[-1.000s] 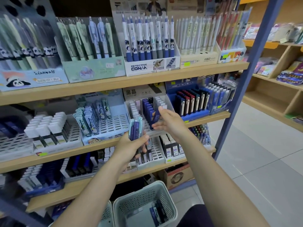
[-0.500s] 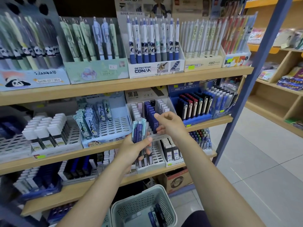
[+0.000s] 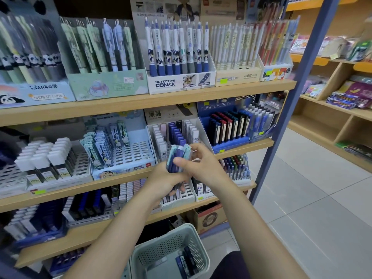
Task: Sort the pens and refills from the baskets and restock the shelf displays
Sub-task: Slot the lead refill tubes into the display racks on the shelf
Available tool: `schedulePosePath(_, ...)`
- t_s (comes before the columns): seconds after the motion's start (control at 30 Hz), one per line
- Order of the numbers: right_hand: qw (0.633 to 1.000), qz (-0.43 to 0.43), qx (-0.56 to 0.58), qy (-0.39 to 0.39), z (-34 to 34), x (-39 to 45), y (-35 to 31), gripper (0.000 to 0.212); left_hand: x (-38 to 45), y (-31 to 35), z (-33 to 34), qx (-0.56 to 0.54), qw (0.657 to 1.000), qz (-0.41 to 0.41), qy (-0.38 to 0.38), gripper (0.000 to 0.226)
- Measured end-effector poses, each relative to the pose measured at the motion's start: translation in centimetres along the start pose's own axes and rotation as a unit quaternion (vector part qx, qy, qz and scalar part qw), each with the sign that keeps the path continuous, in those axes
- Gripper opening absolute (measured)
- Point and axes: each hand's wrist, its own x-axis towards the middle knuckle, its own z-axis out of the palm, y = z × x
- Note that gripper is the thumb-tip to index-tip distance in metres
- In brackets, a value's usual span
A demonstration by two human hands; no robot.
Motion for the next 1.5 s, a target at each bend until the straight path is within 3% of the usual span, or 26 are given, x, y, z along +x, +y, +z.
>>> schedulePosePath(0.13, 1.000, 0.023, -0.010, -0.005, 0.0, -0.3, 0.1, 0.045, -0.3, 0.1, 0.9, 0.047, 0.999, 0.018, -0.003, 0.011)
schedulePosePath(0.37, 0.993, 0.039, 0.088, -0.063, -0.8, -1.2, -0.8, 0.011, -1.1, -0.4, 0.8, -0.075, 0.997, -0.002, -0.022, 0.020)
schedulePosePath(0.57, 0.990, 0.016, 0.131, -0.045, 0.4, -1.6, -1.6, 0.038, -2.2, -0.6, -0.5, -0.102, 0.995, 0.002, -0.015, 0.019)
schedulePosePath(0.8, 0.992, -0.027, 0.108, -0.062, 3.4, -1.6, -2.7, 0.028, -4.2, -0.9, -3.5, -0.098, 0.995, 0.007, 0.017, 0.034)
schedulePosePath(1.13, 0.985, -0.023, 0.125, -0.120, 14.7, -2.4, -6.6, 0.007, -11.8, -2.9, -12.4, -0.099, 0.988, 0.015, 0.116, 0.018)
schedulePosePath(1.27, 0.978, 0.000, 0.177, -0.111, 20.5, -2.3, -8.6, 0.018, -15.5, -5.3, -17.6, -0.101, 0.981, 0.022, 0.167, 0.014)
schedulePosePath(1.5, 0.973, 0.003, 0.166, -0.157, 30.9, -1.2, -10.4, 0.011, -19.5, -9.1, -26.2, -0.167, 0.945, 0.018, 0.282, 0.022)
